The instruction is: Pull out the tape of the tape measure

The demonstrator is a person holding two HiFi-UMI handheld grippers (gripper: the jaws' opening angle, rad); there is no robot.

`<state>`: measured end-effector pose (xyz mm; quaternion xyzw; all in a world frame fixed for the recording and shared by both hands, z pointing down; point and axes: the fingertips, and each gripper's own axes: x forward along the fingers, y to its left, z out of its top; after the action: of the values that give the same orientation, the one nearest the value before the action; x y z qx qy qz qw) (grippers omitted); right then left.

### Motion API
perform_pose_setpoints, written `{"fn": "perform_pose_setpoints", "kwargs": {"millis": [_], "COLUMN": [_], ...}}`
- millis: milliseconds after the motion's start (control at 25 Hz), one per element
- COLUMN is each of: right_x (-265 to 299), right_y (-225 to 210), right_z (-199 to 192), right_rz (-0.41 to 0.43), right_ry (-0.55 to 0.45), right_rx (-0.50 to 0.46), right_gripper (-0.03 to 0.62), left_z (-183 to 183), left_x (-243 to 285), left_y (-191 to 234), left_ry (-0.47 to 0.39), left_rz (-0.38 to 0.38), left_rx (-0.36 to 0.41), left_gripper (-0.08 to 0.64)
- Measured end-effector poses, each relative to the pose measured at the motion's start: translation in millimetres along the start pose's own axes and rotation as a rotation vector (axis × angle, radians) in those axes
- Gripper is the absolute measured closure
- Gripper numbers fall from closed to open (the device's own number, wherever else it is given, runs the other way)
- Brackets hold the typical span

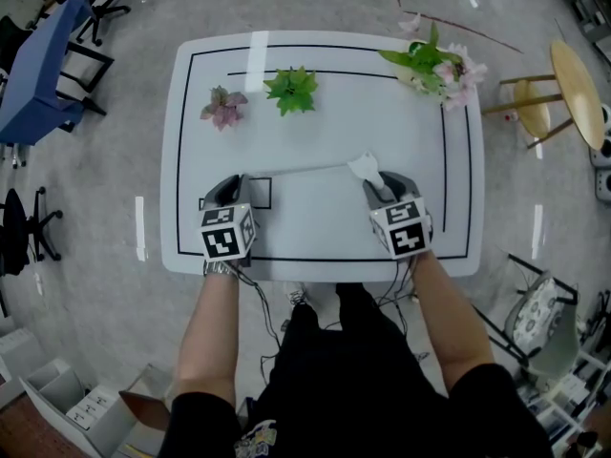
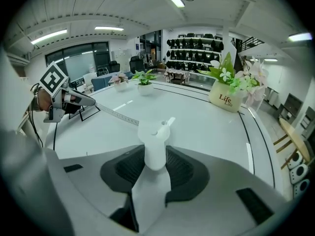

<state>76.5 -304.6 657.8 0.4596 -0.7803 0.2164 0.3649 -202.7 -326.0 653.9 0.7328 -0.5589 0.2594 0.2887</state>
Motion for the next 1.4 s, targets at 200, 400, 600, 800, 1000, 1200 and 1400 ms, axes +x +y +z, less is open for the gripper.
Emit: {"fn": "perform_pose_setpoints", "kwargs": {"millis": [200,400,600,800,1000,1200,1400], "right_x": [1,0,1,0,-6,-18,-35], "right_y": [1,1,1,1,1,2,4], "right_z": [0,0,-1,0,2,9,23], "right_rz": [-0.007,-0.010,-0.006,-0.013,-0.006,-0.019,-0.037], "right_ry": [-0.007,-0.007,-0.007,-0.021,-0.043,-0.075,-0.133], "right_rx": [-0.003,-0.005,-0.006,-0.026,-0.027,-0.028,-0.030], "right_gripper": [0.460,0.459,0.457,0.454,0.404,0.402,0.402], "left_z": [0,-2,-3,0,6,13,19], "left_x": [1,1,2,0,-10,-24,-45], "left_y": [-1,-6,-8,-15,-19,-22,-26], "left_ry": [0.002,0.010,0.017,0.000,-0.029,-0.066,-0.102], "left_rz": [-0.004,-0.027,-0.041,-0.067,-0.079,-0.082,-0.087], "left_rx": [0.015,0.028,0.037,0.050,0.063,0.068,0.074], "left_gripper": [0.523,0.520,0.508,0.431,0.410,0.405,0.403]}}
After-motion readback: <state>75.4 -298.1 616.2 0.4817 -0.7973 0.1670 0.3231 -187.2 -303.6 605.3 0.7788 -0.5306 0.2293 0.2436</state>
